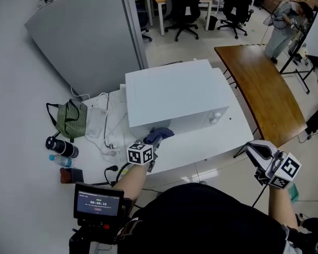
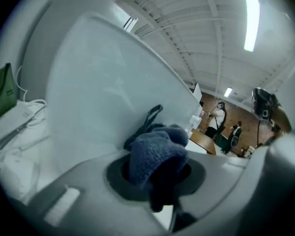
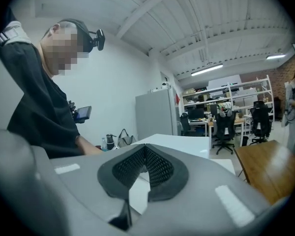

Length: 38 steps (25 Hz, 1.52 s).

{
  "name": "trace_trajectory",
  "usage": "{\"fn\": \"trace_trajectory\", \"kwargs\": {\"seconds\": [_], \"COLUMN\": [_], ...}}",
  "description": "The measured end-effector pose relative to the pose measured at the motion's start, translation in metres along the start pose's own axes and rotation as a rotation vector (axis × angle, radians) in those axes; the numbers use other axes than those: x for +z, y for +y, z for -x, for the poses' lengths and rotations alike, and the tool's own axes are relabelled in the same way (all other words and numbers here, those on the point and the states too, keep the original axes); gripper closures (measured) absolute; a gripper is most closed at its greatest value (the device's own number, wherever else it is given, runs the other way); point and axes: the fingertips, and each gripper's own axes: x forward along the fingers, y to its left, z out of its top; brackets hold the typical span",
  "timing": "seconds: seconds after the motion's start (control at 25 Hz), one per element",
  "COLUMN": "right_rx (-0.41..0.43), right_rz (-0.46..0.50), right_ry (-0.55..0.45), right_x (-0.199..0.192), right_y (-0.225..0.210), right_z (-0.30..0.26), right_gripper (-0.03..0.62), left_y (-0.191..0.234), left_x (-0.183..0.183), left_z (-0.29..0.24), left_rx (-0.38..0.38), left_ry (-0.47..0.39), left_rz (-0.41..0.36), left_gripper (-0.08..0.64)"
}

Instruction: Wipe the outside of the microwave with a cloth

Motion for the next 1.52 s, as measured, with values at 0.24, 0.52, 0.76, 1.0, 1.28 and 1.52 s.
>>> {"fn": "trace_trajectory", "kwargs": {"seconds": [0.24,0.52,0.76,1.0,1.28,1.52], "right_rx": [-0.087,-0.128,-0.130,-0.040,0.099,0.072], "right_rz": [-0.057,-0.107,-0.091,-0.036,-0.025,-0.012], "right_ry": [-0.009,-0.012,0.006,0.002,-0.020,-0.008], "right_x": [-0.015,-0.029,-0.027,-0.011,0.006,0.008], "right_y": [-0.083,-0.142,-0.131,-0.070,0.027,0.036], "right_z": [0.094,0.160,0.161,0.081,-0.033,-0.034], "right_gripper": [0.586,0.586,0.586,0.586,0.586,0.586], "left_y": [-0.087,-0.183,-0.181,-0.083,0.076,0.085], "left_x": [0.001,0.016,0.011,-0.016,-0.034,-0.036], "left_z": [-0.095,-0.181,-0.171,-0.065,0.076,0.061], "left_rx": [-0.063,-0.130,-0.170,-0.060,0.132,0.133], "left_ry": [0.070,0.093,0.072,0.033,-0.018,0.023], "left_rz": [0.051,0.052,0.083,0.163,0.195,0.176], "left_gripper": [0.499,0.499,0.499,0.499,0.499,0.499]}}
